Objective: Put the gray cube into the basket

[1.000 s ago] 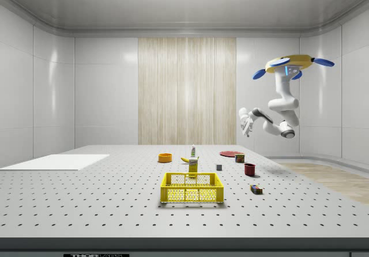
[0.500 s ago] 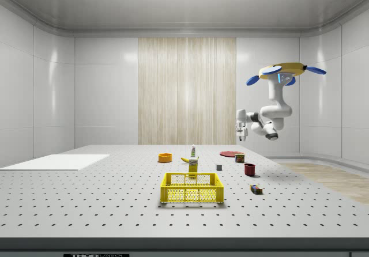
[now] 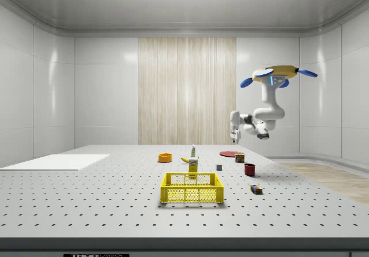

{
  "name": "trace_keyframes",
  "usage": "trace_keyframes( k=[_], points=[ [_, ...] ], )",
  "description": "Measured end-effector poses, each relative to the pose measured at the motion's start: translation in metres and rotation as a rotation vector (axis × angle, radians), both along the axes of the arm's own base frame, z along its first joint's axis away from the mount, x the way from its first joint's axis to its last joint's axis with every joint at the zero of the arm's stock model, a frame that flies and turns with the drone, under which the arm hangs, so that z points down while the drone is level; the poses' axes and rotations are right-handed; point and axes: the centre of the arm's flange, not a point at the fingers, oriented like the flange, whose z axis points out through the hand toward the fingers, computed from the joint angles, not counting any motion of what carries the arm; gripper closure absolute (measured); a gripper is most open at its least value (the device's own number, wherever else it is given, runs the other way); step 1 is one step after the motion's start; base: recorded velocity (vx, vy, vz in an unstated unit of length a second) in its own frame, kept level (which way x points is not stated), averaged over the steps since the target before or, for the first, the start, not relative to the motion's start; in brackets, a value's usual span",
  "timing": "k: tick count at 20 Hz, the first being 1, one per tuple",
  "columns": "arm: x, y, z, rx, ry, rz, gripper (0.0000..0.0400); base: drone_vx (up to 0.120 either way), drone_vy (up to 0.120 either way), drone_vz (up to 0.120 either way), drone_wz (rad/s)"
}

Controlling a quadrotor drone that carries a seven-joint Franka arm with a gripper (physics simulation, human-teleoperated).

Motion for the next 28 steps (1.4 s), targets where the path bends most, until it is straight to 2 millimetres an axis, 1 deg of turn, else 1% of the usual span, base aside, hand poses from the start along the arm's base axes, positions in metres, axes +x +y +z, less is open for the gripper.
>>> trace_keyframes(
  k=[6, 10, 11, 13, 14, 19, 26, 28],
  points=[
    [0.0, -0.0008, -0.0001, -0.008, 0.0, 0.0, 0.0, 0.12, 0.0, -0.12, 0.0],
    [0.0, -0.001, -0.0001, -0.011, 0.0, 0.0, 0.0, 0.12, -0.1, -0.12, 0.0],
    [0.0, -0.0011, -0.0001, -0.011, 0.001, 0.0, 0.0, 0.12, 0.0, -0.12, 0.0],
    [0.0, -0.0011, -0.0001, -0.012, 0.001, 0.0, 0.0, 0.12, 0.0, 0.0, 0.0],
    [0.0, -0.0011, -0.0001, -0.012, 0.001, 0.0, 0.0, 0.12, 0.0, -0.12, 0.0],
    [0.0, -0.0012, -0.0001, -0.012, 0.001, 0.0, 0.0, 0.016, 0.0, -0.12, 0.0],
    [0.0, -0.0012, -0.0001, -0.013, 0.001, 0.0, 0.0, 0.12, 0.0, -0.12, 0.0],
    [0.0, -0.0012, -0.0001, -0.013, 0.001, 0.0, 0.0, 0.12, 0.0, -0.04, 0.0]
  ],
)
